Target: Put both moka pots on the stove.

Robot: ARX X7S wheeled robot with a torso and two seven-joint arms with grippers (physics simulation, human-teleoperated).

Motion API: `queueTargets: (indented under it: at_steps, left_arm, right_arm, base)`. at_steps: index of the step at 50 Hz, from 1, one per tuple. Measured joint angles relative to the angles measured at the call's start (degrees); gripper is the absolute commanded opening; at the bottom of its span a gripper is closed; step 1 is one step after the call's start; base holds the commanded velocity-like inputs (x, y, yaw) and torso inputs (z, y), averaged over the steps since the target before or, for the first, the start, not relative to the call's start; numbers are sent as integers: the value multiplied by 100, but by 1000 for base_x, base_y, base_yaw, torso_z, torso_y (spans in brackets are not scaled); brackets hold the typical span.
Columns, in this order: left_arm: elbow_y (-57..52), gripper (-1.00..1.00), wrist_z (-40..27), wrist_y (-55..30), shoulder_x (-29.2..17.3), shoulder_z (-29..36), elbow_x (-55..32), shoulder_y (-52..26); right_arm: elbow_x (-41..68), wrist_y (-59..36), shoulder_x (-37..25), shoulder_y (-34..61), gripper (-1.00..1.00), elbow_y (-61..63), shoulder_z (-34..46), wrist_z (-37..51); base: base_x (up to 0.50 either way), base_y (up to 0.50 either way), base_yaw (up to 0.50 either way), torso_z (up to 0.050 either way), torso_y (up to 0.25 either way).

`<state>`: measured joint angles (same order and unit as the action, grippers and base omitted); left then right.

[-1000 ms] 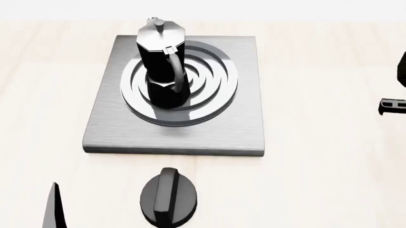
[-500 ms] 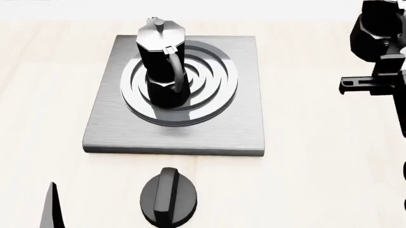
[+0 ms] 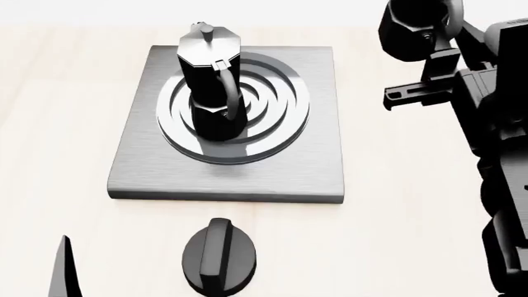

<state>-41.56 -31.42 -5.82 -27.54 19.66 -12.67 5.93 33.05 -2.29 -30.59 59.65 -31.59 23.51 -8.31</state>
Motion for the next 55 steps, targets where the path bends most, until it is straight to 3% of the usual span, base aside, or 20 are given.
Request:
queueTargets:
  at_steps: [27,55]
  left_arm:
    - [1,100,-26,47,-29,-2,-20,15]
    - [2,100,-61,49,-64,-33,-81,2]
  right_arm:
    - [-132,307,663,599,-100,-1179,314,-871]
    - [-328,701,1459,1217,-100,-2670,485,-1208]
  base:
    - [0,0,0,0,1]
    - [0,0,0,1,1]
